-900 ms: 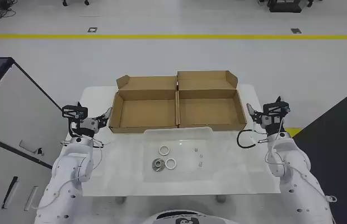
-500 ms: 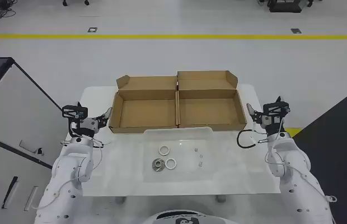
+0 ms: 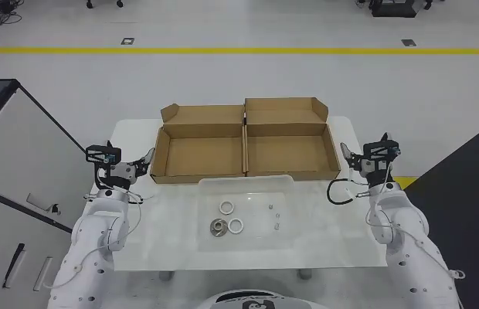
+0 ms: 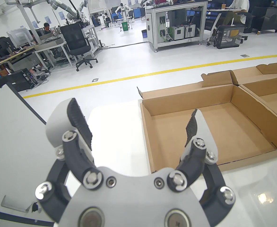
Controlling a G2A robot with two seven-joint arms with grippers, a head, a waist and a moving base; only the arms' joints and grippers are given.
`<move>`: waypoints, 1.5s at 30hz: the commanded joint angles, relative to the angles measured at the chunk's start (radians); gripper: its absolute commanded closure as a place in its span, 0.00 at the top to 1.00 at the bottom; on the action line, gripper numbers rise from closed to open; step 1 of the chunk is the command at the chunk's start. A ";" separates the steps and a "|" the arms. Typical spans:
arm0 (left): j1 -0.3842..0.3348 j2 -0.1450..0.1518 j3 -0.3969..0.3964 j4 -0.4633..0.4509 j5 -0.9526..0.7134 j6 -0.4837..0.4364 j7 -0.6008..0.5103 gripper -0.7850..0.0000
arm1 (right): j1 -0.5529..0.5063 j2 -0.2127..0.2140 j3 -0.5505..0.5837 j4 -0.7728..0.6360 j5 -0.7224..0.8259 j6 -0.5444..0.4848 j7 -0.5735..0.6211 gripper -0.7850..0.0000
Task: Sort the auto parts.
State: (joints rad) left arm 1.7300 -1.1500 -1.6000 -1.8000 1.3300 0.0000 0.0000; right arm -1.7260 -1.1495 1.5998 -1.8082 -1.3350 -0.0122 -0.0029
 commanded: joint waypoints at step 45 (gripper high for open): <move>0.000 0.000 0.000 0.000 0.000 0.000 0.000 1.00 | 0.451 0.105 -0.222 -0.219 0.554 -0.729 1.082 1.00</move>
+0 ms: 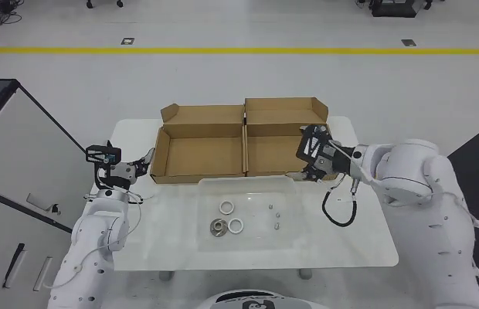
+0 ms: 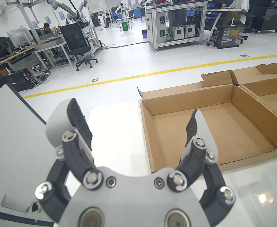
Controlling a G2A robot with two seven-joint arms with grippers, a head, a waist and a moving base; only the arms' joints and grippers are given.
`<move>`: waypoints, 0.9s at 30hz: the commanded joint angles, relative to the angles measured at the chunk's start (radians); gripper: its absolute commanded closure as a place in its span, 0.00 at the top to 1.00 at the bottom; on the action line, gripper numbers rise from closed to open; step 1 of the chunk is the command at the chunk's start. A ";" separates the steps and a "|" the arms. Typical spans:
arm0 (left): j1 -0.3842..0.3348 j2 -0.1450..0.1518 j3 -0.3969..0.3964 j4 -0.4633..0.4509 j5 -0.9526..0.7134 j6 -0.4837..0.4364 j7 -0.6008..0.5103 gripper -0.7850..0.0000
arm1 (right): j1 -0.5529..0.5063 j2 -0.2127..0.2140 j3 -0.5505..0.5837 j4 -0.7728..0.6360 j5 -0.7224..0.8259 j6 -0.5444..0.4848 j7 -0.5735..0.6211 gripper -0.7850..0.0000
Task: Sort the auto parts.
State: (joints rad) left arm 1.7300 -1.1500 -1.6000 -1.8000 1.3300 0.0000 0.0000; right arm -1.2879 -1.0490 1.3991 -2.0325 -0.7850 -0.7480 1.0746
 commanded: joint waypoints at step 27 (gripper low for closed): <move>0.000 0.000 0.000 0.000 0.000 0.000 0.000 1.00 | 0.541 0.188 -0.746 0.183 0.149 0.043 0.040 1.00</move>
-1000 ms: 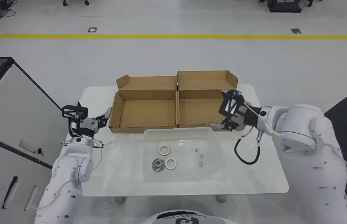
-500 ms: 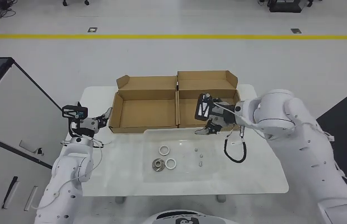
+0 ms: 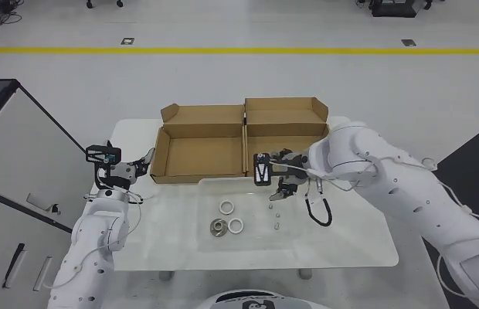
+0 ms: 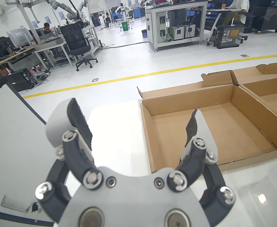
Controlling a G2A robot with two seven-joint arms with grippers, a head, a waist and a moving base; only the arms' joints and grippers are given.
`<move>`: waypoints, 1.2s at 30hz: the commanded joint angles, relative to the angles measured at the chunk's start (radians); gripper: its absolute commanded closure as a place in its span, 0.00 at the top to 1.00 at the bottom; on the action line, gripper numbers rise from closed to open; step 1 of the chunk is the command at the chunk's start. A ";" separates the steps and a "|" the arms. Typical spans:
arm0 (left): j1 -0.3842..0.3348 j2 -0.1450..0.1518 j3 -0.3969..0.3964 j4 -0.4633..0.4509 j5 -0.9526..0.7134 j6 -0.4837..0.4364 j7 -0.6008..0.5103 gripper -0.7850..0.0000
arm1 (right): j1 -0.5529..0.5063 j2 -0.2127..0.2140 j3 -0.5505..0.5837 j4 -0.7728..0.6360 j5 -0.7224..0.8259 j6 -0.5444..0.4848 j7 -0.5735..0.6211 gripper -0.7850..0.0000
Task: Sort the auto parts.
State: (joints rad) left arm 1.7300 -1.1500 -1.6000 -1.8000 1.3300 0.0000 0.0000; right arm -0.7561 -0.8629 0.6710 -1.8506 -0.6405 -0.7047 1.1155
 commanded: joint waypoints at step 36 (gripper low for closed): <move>0.000 0.000 0.000 0.000 0.000 0.000 0.000 1.00 | 0.138 -0.032 -0.382 0.070 -0.019 0.043 0.040 1.00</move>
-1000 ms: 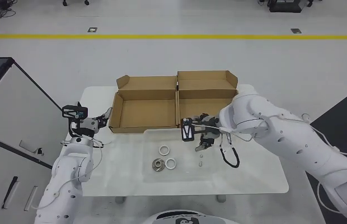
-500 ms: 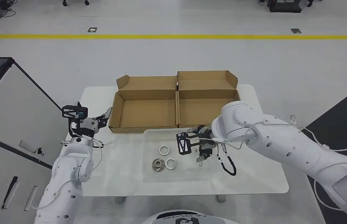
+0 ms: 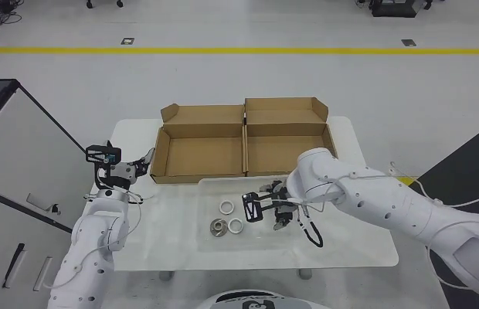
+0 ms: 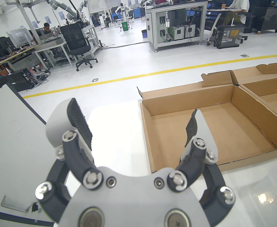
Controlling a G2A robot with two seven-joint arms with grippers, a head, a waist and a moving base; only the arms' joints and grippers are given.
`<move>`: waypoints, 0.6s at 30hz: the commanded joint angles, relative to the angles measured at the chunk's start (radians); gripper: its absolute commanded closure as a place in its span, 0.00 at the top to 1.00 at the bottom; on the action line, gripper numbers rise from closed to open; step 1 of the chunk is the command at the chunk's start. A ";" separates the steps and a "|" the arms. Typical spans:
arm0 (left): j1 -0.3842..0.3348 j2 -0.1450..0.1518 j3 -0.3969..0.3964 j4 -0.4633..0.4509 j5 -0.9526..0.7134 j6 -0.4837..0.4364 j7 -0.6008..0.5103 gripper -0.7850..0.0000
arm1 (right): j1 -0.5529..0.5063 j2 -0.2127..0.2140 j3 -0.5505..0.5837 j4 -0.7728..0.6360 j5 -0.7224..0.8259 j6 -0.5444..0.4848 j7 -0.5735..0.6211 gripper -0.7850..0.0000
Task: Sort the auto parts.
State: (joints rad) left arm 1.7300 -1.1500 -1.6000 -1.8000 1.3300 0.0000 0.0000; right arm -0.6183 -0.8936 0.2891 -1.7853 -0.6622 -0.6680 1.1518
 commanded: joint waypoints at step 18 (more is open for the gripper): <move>0.000 0.000 0.000 0.000 0.000 0.000 0.000 1.00 | -0.010 -0.003 0.003 0.011 -0.022 0.016 -0.002 1.00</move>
State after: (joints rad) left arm 1.7300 -1.1500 -1.6000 -1.8000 1.3300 0.0000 0.0000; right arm -0.6270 -0.8969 0.2924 -1.7797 -0.6888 -0.6479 1.1424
